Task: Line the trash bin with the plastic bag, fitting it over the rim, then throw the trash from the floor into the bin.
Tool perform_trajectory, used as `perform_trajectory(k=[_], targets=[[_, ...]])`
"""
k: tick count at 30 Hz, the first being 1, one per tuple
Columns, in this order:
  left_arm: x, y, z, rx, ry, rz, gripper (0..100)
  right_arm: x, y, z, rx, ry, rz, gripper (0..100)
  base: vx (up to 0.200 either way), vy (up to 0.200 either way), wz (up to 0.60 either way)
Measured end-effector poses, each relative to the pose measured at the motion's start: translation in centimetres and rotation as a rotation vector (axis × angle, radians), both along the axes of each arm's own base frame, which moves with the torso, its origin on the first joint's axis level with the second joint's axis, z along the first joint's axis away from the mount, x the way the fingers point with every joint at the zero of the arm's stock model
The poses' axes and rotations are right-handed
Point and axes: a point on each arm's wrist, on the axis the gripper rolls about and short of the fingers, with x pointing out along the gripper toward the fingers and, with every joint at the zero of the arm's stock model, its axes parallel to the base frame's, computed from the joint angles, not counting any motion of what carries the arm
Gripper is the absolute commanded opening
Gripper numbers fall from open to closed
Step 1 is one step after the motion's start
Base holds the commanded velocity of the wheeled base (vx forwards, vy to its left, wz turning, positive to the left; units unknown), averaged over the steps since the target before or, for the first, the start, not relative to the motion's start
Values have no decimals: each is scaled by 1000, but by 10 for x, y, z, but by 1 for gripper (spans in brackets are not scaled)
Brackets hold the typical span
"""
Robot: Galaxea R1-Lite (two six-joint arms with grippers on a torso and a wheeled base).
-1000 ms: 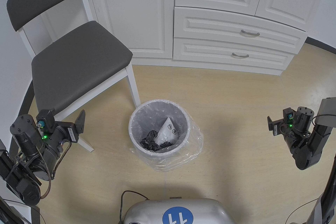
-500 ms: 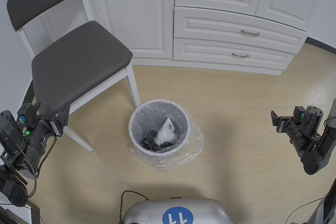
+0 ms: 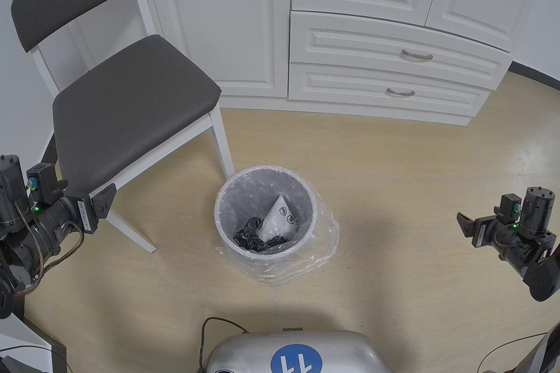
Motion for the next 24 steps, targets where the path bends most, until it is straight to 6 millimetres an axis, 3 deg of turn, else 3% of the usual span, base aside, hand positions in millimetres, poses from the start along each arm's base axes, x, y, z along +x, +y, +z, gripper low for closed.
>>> perform_trajectory(k=[5,11,24], targets=[[-8,1,14,-9,89,-34,100,-23,-9,10,-4,101,-17,100,0,0,0],[-26,4,33,-37,61,-57,100,-53,-16,32,5,43,-48,100,0,0,0],[-75,13,30,-76,-22,-52,100,-122,-13,44,36,-125,-67,100,0,0,0]])
